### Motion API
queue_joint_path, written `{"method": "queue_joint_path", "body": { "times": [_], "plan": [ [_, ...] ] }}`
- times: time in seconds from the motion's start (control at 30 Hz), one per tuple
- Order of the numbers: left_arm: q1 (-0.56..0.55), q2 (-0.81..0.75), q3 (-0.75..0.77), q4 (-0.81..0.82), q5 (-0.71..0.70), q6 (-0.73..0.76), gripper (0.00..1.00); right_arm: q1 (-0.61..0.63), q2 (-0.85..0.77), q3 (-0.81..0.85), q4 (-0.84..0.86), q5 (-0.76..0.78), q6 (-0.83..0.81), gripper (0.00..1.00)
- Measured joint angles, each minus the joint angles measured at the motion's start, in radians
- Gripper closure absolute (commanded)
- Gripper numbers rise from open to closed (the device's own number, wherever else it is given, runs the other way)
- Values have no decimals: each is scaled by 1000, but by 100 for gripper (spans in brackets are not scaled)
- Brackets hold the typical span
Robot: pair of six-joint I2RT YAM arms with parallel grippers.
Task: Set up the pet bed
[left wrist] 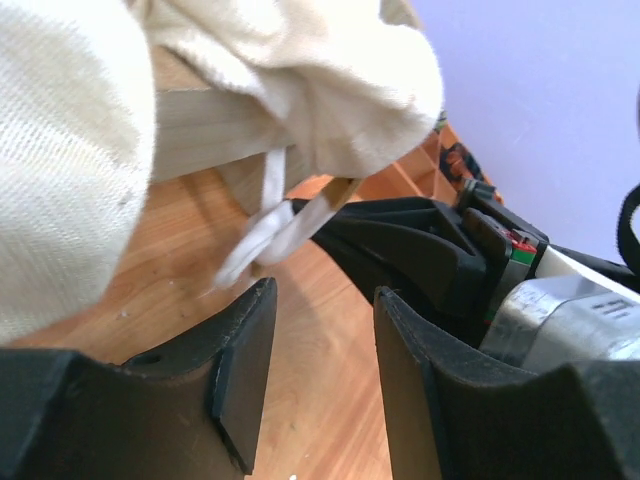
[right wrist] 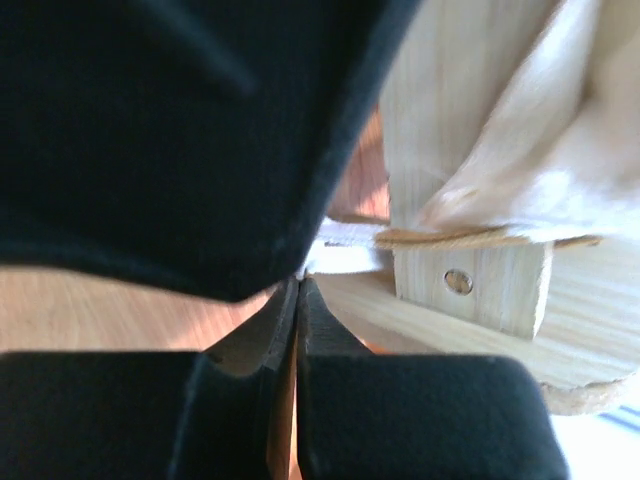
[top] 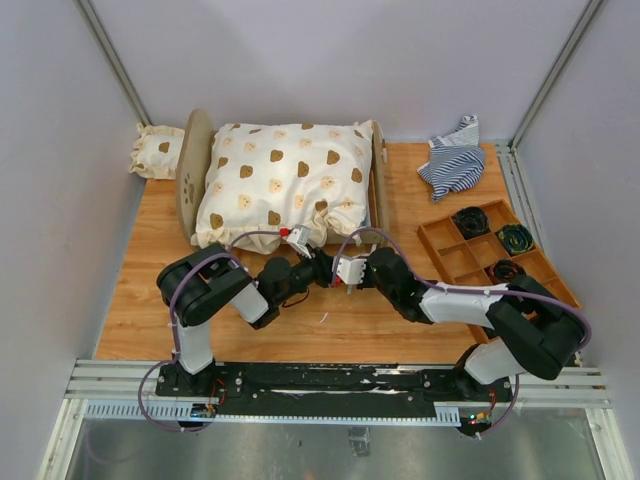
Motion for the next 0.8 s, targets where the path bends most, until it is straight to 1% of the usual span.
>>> {"method": "queue_joint_path", "body": {
  "times": [0.17,0.3,0.47,0.53,0.63,0.8],
  "plan": [
    [-9,5,-34,116,-24,-14,52,-13,-34,-8,60,-130,34,100],
    [-9,11,-37,115,-52,-16,52,-31,-64,-8,89,-215,60,100],
    [-10,11,-49,115,-110,14,53,-48,-73,-8,100,-273,83,100],
    [-10,11,-67,115,-132,50,54,-59,-73,-8,100,-291,89,100],
    [-9,11,-90,118,-154,136,53,-74,-73,-8,100,-313,97,100],
    [-8,15,-110,129,-115,317,51,-90,-78,-8,99,-348,101,100]
  ]
}}
